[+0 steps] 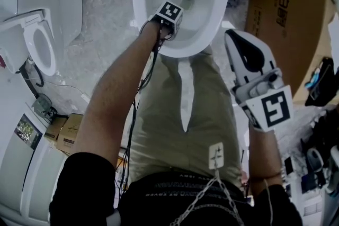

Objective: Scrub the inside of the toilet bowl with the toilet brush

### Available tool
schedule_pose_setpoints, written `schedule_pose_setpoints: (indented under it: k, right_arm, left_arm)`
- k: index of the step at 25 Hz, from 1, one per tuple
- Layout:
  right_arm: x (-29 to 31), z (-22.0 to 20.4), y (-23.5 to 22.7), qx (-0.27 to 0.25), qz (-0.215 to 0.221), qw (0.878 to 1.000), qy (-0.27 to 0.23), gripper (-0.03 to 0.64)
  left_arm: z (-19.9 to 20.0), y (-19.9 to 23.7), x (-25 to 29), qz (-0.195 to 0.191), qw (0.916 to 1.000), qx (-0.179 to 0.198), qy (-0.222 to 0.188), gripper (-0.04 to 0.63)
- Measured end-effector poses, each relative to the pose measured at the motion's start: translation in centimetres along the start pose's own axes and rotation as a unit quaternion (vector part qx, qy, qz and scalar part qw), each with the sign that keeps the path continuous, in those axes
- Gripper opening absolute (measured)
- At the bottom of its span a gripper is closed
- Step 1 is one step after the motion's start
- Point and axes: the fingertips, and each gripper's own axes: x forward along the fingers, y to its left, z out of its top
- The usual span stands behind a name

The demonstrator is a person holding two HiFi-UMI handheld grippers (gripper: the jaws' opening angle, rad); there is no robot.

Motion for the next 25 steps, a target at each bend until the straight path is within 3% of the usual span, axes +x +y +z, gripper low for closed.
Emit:
schedule_pose_setpoints:
  k: [4,9,13,19,23,25]
  right_arm:
    - [0.5,0.5,0.5,-0.001,0.001,1.000,-0.004,0.003]
    - [0.8,1.0,1.2,0.000,0.000,1.000,-0.006,0.003]
    - [0.6,1.5,1.4,-0.001,-0.004,1.000,-0.011,0.003]
    - [-0.9,2.8,2.3,-0.017,-0.012,1.000,-0.019,0.003]
    - [-2.6,4.1,2.6,-0.028,-0.030,0.999,-0.030,0.003]
    - [-3.5,5.1,2.6,-0.035,-0.046,0.998,-0.040,0.003]
  left_arm:
    - [0.5,-0.9,-1.0,-0.076,0.9909,-0.103,-0.043,0.002]
    - [1.0,0.0,-1.7,-0.104,0.9761,-0.172,-0.083,0.002]
    - [1.7,1.4,-2.9,-0.102,0.9637,-0.216,-0.120,0.002]
    - [2.9,1.3,-6.7,-0.047,0.9640,-0.173,-0.197,0.002]
    - [0.2,-2.5,-9.6,-0.068,0.9563,-0.166,-0.231,0.002]
    - [-1.8,-4.1,-12.0,-0.054,0.9528,-0.138,-0.265,0.002]
